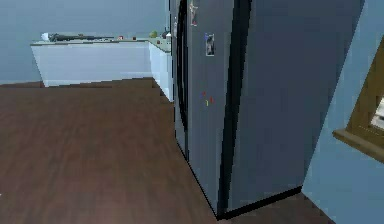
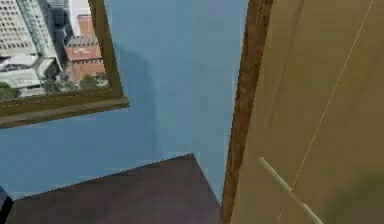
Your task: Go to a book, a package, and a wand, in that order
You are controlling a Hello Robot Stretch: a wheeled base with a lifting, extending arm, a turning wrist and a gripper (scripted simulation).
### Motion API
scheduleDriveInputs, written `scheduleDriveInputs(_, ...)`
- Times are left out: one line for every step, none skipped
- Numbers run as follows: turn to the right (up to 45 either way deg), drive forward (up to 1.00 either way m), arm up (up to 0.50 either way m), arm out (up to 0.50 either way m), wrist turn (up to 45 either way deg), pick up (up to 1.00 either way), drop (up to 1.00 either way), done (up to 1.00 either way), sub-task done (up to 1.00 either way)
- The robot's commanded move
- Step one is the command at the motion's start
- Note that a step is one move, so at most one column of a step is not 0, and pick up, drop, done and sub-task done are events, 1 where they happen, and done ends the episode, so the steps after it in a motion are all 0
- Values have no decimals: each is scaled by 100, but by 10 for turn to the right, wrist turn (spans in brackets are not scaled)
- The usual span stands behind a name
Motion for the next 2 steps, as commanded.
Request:
scheduleDriveInputs(-240,0,0,0,0,0,0,0,0)
scheduleDriveInputs(0,100,0,0,0,0,0,0,0)
